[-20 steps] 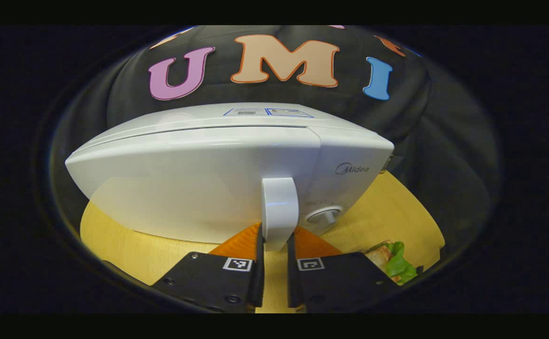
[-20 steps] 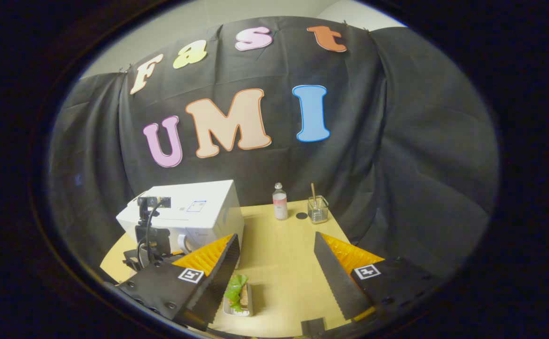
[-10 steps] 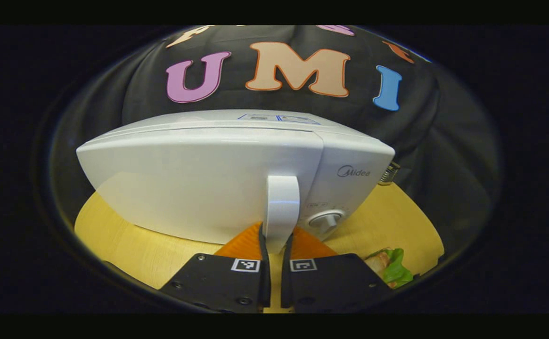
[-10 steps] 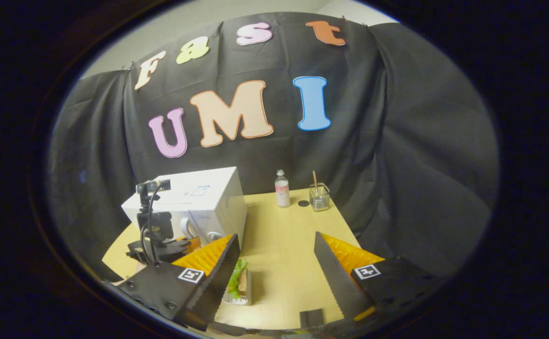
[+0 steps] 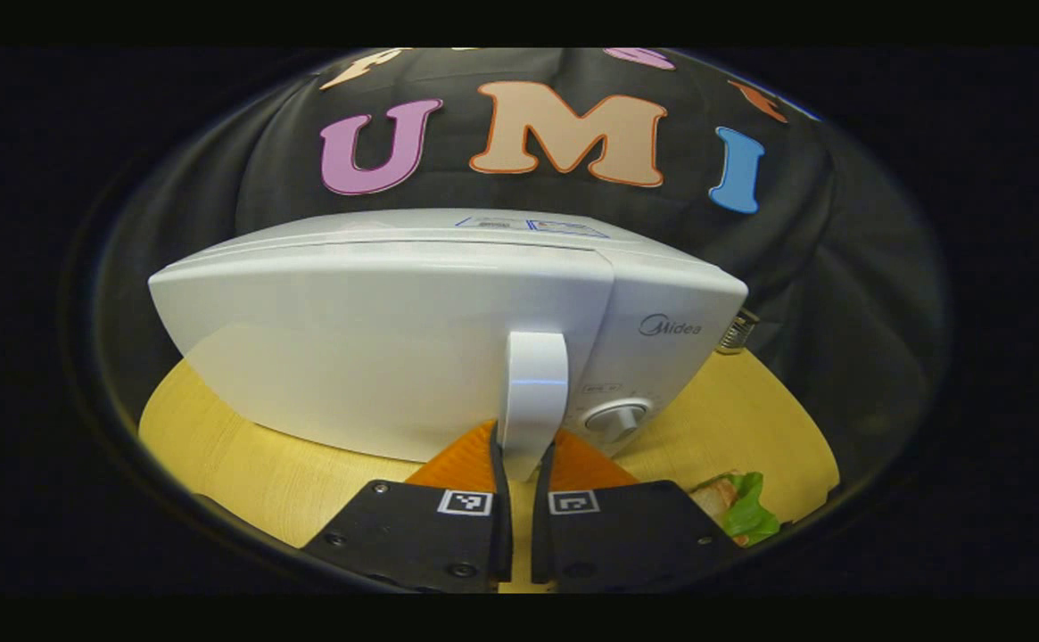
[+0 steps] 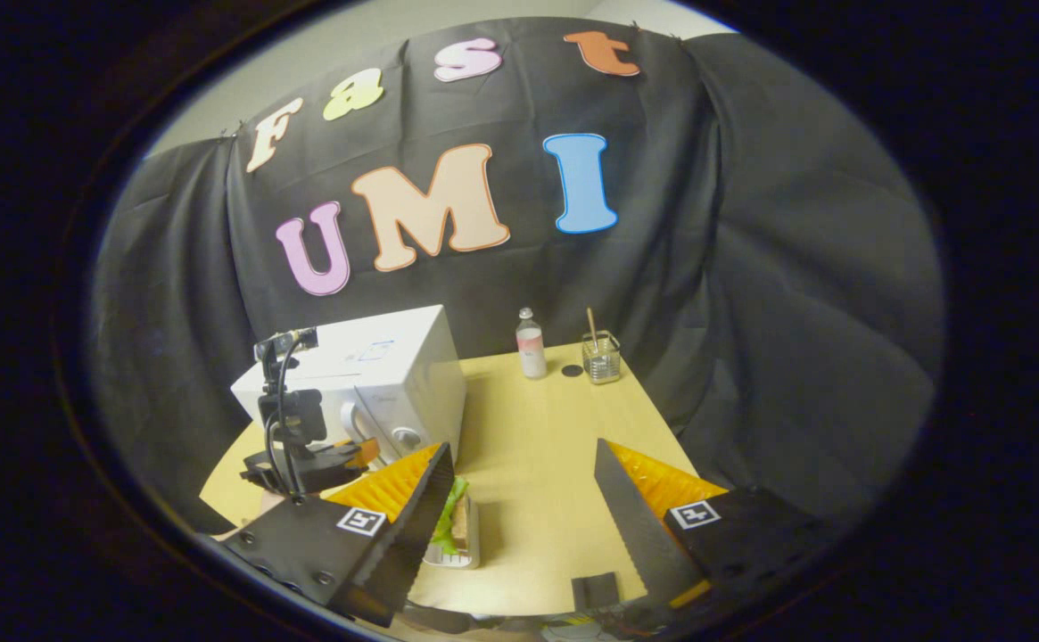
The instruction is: Open the microwave oven with the left hand, put the food in, and close the microwave oven.
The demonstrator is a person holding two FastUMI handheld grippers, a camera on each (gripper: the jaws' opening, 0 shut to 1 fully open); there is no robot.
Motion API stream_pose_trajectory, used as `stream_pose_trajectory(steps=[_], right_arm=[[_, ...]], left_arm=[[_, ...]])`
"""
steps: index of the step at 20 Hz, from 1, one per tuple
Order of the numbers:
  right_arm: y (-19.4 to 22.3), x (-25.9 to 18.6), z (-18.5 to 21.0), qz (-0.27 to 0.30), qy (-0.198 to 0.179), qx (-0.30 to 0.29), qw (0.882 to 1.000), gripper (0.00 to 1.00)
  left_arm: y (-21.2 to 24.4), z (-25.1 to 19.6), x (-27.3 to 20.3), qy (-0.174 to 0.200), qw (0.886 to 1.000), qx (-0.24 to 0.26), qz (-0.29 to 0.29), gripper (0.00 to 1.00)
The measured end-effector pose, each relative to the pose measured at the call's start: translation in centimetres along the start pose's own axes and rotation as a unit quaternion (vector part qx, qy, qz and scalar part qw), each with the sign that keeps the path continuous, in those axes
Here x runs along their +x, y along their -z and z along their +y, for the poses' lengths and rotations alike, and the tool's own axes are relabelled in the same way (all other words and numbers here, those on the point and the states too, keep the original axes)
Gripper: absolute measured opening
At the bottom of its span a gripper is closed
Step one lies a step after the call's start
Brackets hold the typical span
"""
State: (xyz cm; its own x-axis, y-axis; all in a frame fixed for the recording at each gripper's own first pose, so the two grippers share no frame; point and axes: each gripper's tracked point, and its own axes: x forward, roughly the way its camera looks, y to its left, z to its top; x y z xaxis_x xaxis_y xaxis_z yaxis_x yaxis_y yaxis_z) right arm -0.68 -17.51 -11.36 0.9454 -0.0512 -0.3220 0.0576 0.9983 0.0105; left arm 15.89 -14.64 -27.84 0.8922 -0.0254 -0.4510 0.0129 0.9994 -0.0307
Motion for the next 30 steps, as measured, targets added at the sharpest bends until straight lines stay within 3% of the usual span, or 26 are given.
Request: stream_pose_trajectory(steps=[8,9,10,11,13,18,19,30], right_arm=[[0.3,1.2,0.3,0.005,0.000,-0.012,1.000,0.92],[0.4,1.4,0.3,0.007,0.001,-0.012,1.000,0.99],[0.4,1.6,0.3,0.009,0.002,-0.011,1.000,0.99],[0.5,1.8,0.3,0.011,0.002,-0.009,1.000,0.99],[0.5,2.3,0.2,0.014,0.006,-0.005,1.000,1.00],[1.2,4.2,1.2,0.029,-0.011,0.006,1.000,0.99],[1.3,4.2,1.3,0.030,-0.013,0.001,0.999,0.92],[3.4,2.0,6.3,0.036,-0.026,-0.022,0.999,0.92]], left_arm=[[-0.1,0.0,0.0,-0.003,1.000,-0.003,-0.001,0.09],[0.0,0.0,-0.1,-0.003,1.000,-0.004,0.000,0.09],[0.3,0.1,-0.3,-0.004,1.000,-0.006,0.009,0.09],[1.4,0.2,-1.4,-0.009,1.000,-0.016,0.022,0.09],[1.9,0.7,-3.8,-0.002,1.000,-0.004,-0.007,0.09],[4.3,1.8,-7.1,0.015,1.000,0.010,0.010,0.09],[4.4,1.9,-7.5,0.015,1.000,0.013,0.010,0.09],[6.8,4.8,-12.2,0.030,0.998,0.044,0.016,0.20]])
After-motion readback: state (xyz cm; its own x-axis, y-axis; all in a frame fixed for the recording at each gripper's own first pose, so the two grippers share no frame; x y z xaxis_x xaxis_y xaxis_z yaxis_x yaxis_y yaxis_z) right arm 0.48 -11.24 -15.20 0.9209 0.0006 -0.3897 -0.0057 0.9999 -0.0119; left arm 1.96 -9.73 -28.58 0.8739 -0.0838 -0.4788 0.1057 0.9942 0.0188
